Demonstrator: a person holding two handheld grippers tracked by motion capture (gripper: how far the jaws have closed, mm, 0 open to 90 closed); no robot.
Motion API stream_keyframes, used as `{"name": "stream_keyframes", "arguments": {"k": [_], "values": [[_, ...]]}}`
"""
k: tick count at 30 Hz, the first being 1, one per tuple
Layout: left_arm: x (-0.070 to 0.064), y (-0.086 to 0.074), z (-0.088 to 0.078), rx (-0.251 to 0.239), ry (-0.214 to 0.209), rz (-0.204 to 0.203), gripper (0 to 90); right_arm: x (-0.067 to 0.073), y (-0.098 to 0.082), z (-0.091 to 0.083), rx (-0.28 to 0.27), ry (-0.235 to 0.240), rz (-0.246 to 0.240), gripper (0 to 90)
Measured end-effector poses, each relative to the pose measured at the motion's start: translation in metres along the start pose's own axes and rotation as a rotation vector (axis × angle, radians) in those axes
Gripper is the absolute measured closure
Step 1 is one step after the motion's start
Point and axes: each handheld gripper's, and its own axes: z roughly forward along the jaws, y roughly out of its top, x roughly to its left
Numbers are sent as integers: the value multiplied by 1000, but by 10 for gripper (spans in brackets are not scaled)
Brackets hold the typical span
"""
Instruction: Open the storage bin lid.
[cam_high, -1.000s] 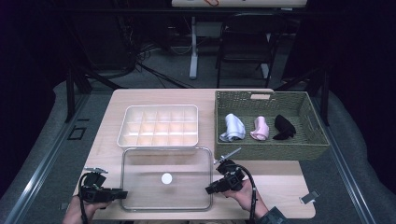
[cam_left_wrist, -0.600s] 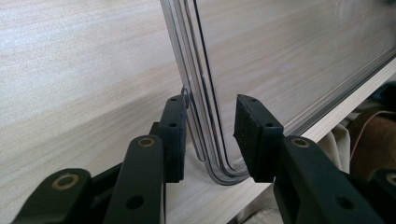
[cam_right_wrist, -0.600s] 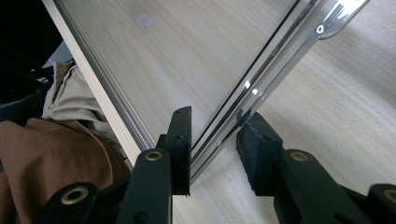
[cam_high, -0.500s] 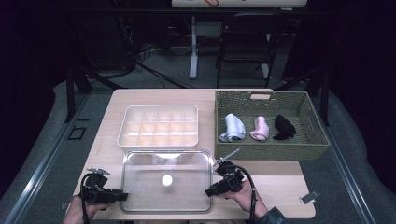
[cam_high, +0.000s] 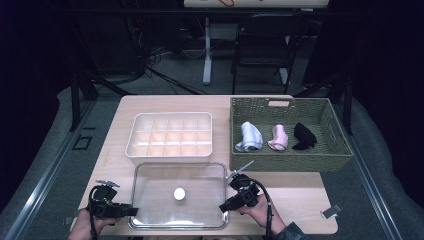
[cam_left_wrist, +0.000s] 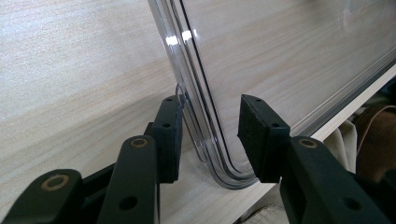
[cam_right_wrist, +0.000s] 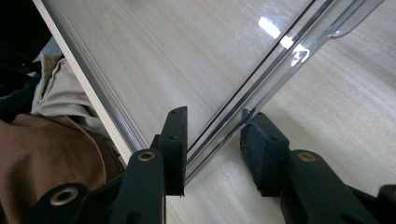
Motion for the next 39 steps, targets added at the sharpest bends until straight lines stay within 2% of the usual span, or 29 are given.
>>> {"name": "stream_keyframes", "arguments": {"k": [4, 7, 8, 12, 13, 18, 19, 24, 34, 39], "values": [[-1, 1, 1, 13, 7, 4, 597, 2, 1, 1, 4, -19, -5, 614], [-1, 1, 2, 22, 13, 9, 585, 5, 2, 1, 32, -59, -27, 596], [-1, 1, 2, 20, 15, 7, 584, 6, 2, 2, 24, -65, -21, 595], [-2, 1, 2, 20, 20, 10, 584, 7, 2, 2, 24, -60, -18, 592], [-2, 1, 2, 20, 20, 11, 584, 6, 2, 1, 39, -76, -32, 591], [-2, 1, 1, 24, 35, 12, 582, 10, 2, 4, 47, -73, -33, 574], [-2, 1, 0, 26, 40, 13, 581, 10, 2, 4, 62, -82, -48, 571], [-3, 1, 0, 19, 61, 7, 583, 12, 2, 6, 53, -72, -35, 567], [-3, 1, 0, 15, 81, 5, 580, 20, 4, 8, 76, -134, -66, 542], [-3, 1, 0, 15, 83, 1, 583, 20, 4, 8, 78, -137, -62, 539]]}}
